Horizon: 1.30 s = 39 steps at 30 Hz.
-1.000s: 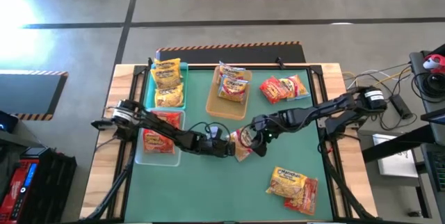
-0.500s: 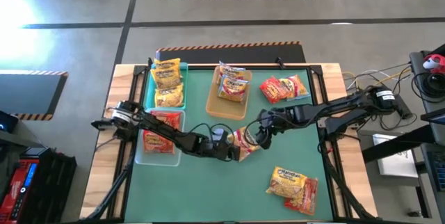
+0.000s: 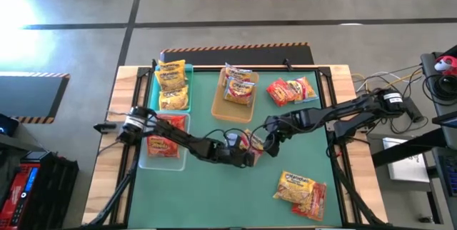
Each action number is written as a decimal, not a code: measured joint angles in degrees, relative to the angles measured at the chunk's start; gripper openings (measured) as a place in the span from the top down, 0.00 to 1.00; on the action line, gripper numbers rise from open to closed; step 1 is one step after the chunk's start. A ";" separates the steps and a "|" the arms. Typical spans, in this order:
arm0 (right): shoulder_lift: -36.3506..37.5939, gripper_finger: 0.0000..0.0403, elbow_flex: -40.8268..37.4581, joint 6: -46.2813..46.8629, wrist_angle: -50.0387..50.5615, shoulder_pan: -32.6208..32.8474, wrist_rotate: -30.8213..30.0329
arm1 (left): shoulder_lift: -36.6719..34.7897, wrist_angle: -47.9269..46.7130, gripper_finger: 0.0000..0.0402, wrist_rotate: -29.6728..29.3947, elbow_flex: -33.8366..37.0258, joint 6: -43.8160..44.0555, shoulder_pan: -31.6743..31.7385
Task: Sort Maruchan noodles
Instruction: Put the blue noodle pack into the orange bin
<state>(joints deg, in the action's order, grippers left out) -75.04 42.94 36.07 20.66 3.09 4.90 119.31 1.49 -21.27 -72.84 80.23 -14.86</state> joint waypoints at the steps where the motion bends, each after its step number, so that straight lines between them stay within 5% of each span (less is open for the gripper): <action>1: 0.41 0.60 0.01 0.11 0.13 -0.01 0.64 | 0.15 -0.27 0.81 0.42 -0.09 0.29 -0.01; 15: 2.13 0.46 1.12 1.47 -5.27 -0.13 3.04 | 0.32 -2.30 0.81 0.73 2.13 2.81 -0.12; 25: -0.25 0.33 1.14 2.36 -6.58 -0.15 -1.99 | 0.30 -2.70 0.82 -0.25 2.24 2.79 -0.10; 39: -8.95 0.31 1.11 3.37 -17.00 -1.20 -1.53 | 0.24 -3.58 0.82 -0.28 2.46 2.81 -0.10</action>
<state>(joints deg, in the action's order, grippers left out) -83.99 44.05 39.44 3.66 1.89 3.38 119.55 -2.10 -21.55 -70.38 83.05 -14.96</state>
